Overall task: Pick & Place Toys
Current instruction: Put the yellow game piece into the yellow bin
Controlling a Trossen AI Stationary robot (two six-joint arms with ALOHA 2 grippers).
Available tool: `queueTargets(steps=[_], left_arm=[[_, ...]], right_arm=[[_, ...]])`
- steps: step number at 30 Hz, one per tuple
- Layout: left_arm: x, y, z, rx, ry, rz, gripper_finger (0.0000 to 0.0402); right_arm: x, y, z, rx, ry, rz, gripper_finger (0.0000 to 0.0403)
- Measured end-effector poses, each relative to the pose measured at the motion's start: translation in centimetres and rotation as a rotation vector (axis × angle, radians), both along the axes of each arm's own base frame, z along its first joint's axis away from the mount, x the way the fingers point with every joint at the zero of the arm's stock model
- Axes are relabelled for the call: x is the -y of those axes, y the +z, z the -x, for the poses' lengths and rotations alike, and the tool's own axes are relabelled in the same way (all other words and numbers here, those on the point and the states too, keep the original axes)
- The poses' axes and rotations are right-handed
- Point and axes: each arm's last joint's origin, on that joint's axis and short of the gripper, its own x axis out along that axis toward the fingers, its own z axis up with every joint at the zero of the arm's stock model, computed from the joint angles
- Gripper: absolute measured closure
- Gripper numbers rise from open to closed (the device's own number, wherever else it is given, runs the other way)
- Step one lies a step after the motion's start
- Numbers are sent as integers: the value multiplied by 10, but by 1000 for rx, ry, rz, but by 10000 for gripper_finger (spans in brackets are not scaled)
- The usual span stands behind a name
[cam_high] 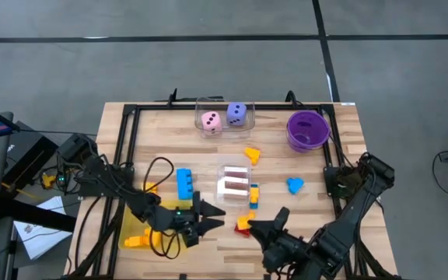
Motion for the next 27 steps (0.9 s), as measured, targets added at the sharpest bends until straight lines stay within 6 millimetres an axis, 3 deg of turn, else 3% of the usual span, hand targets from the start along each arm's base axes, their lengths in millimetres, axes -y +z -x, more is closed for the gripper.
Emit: queueTargets(steps=[8,15,27], left_arm=[[11,14,8,119,-44,67,134],[10,15,5,126,-115,137,80],[-3,19,-2,170,-69,234,93]], right_arm=[[0,0,-4,-31,38,-25,327],[4,1,-23,-15,46,-43,327],[21,-3,-52,9,-6,-49,327]])
